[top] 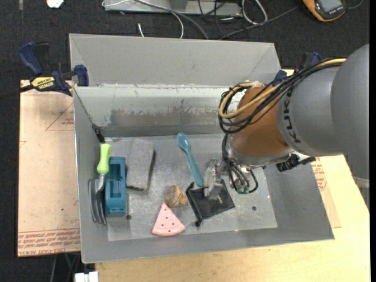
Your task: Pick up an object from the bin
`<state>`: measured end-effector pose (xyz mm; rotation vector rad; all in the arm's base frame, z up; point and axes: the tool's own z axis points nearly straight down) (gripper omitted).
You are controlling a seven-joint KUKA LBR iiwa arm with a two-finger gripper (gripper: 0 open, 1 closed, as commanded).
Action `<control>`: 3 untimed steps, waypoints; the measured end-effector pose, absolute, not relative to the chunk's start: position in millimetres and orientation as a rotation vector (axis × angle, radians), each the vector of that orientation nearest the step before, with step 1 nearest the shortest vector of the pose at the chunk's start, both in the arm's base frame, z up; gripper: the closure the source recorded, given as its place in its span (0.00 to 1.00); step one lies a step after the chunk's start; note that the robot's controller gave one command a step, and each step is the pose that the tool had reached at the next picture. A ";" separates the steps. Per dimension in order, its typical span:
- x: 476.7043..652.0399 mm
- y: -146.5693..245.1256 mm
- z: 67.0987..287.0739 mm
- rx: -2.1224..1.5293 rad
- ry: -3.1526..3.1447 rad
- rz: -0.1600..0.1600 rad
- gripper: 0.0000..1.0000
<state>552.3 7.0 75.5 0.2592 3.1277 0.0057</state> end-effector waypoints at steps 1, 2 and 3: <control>552.3 7.0 75.5 0.259 3.128 0.006 1.00; 547.2 8.8 73.3 -0.014 3.129 0.006 1.00; 542.6 9.0 72.7 -0.088 3.123 0.006 1.00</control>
Offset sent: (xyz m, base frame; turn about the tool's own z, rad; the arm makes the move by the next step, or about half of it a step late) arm -0.0109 0.0019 -0.0055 -0.2411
